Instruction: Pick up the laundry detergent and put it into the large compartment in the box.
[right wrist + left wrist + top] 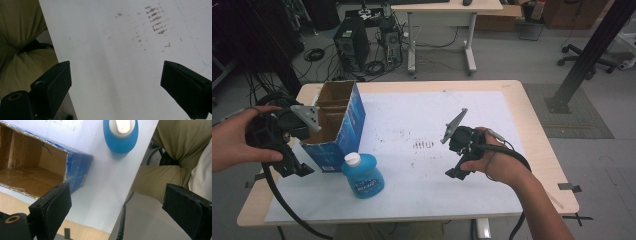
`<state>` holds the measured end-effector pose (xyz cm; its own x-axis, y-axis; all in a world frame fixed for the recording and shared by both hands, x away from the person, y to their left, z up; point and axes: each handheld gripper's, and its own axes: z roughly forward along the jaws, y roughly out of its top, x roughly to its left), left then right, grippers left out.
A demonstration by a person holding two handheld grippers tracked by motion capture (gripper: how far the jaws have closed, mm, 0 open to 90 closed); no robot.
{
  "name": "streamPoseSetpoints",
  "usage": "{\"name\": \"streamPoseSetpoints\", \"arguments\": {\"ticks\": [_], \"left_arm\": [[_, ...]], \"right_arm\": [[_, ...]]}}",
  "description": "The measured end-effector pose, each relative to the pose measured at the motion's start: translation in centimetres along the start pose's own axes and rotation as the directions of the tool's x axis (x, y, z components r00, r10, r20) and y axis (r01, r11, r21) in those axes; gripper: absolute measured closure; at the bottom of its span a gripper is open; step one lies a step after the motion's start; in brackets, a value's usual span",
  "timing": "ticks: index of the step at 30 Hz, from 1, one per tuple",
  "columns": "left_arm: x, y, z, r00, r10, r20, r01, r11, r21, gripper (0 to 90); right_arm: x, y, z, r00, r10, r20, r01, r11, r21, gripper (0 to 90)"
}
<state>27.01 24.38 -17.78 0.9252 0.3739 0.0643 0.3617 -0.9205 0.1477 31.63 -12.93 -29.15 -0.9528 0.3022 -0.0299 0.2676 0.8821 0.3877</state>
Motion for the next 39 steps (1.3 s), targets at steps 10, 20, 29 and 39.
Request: {"name": "streamPoseSetpoints", "arguments": {"ticks": [10,20,29,39], "left_arm": [[0.1,0.1,-0.2,1.0,-0.002,-0.001,0.002,1.0,-0.001,8.7],[0.1,0.2,-1.0,1.0,-0.003,-0.007,0.002,0.9998,-0.018,8.2],[0.1,0.7,-1.5,0.9998,-0.014,-0.015,0.013,0.9996,-0.023,7.8],[0.1,1.5,-2.1,0.9992,-0.035,-0.02,0.034,0.9989,-0.032,7.5]], "right_arm": [[-0.1,-0.1,-0.1,1.0,0.002,0.002,-0.002,1.0,0.002,9.7],[0.0,0.0,-0.1,1.0,-0.001,-0.001,0.001,1.0,0.0,9.7],[-0.2,0.0,0.0,1.0,0.002,-0.002,-0.002,1.0,0.002,9.7],[-0.1,0.0,-0.1,1.0,0.001,-0.001,-0.001,1.0,0.001,9.7]]}}
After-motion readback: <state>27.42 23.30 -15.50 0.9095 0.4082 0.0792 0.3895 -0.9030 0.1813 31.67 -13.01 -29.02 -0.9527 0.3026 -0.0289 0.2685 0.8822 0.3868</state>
